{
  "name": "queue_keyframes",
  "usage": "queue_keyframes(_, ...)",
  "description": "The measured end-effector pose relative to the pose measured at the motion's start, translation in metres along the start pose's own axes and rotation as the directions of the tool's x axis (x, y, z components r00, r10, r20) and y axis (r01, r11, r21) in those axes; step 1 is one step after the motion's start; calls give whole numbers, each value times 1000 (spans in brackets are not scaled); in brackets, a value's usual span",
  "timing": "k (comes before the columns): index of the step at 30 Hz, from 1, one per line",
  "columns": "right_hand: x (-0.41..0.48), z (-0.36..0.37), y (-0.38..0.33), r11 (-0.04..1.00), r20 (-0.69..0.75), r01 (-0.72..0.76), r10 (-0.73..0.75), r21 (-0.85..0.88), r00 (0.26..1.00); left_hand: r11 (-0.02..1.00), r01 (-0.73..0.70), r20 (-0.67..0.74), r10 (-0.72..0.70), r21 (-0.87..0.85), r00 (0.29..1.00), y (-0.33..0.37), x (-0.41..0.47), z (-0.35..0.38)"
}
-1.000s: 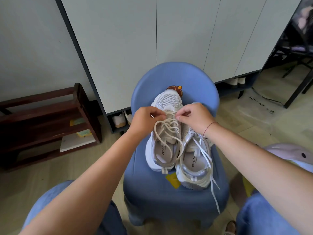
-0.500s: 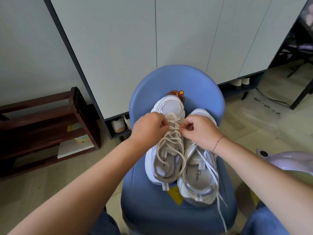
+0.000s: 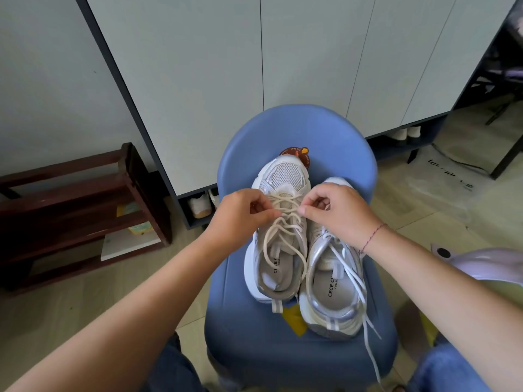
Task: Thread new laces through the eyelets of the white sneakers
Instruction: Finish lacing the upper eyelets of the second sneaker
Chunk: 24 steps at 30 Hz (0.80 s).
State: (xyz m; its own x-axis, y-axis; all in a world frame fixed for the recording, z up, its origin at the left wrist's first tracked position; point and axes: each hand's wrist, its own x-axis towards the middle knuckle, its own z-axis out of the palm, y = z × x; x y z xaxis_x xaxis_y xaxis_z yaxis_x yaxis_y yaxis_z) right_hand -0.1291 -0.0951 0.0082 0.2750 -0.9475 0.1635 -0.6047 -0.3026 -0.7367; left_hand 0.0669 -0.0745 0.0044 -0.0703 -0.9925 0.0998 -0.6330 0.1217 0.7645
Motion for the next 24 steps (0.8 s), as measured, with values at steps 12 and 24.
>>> queue_keyframes(12,-9,4,-1,994,57,-35,40,-101,998,982,-20,13,18,188,1000,-3,-8,-2)
queue_keyframes(24,-12,2,3,996,78,-82,83,-19,993,992,3,-42,2,129,999,-10,-14,10)
